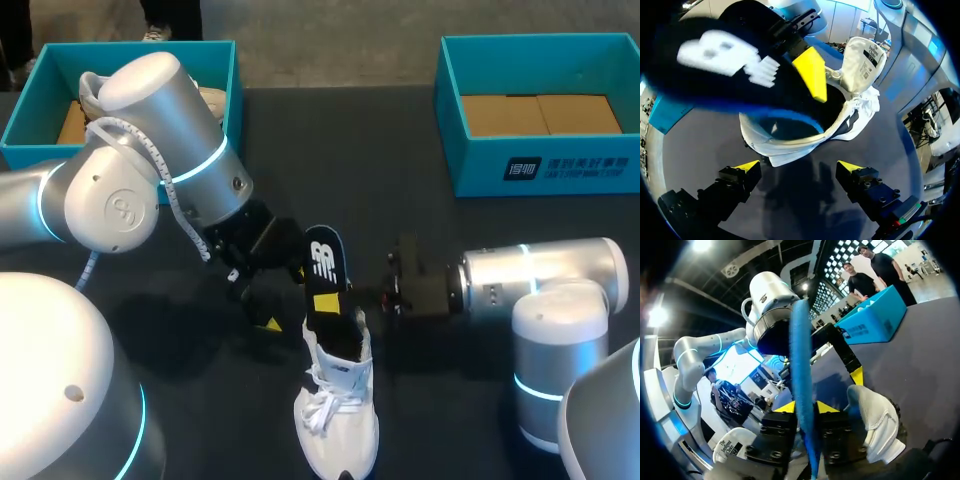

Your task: Take the shoe out of the shoebox, open the shoe tongue, remove and reinsert the insole, then place the shoe into the shoebox

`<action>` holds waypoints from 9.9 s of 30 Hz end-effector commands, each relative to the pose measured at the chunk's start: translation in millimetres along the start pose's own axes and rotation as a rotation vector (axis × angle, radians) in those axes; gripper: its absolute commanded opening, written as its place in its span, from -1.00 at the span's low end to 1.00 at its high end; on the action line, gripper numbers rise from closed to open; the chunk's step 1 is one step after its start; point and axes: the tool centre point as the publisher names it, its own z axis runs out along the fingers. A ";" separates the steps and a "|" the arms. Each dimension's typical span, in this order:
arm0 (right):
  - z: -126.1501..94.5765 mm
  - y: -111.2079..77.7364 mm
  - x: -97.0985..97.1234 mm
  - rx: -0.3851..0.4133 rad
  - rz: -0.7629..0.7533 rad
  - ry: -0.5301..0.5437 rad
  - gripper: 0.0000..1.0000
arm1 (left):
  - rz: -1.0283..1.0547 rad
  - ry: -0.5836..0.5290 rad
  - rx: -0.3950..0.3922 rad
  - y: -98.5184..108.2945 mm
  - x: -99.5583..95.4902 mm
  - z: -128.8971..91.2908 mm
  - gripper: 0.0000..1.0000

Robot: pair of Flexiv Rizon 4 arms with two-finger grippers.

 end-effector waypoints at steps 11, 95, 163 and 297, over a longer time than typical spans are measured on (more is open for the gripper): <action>1.5 -1.1 -10.5 -0.023 0.102 -0.010 -1.00 | 0.000 -0.002 -0.003 -0.1 1.1 0.1 1.00; -5.6 -42.6 -9.1 -0.055 0.224 -0.040 -1.00 | 0.000 -0.002 -0.003 -0.1 1.1 0.1 1.00; -8.3 -5.0 -23.8 -0.053 0.204 -0.125 -1.00 | 0.000 -0.002 -0.003 -0.1 1.1 0.1 1.00; -64.4 15.5 21.5 0.115 -0.041 -0.520 -1.00 | 0.000 -0.002 -0.003 -0.1 1.1 0.1 1.00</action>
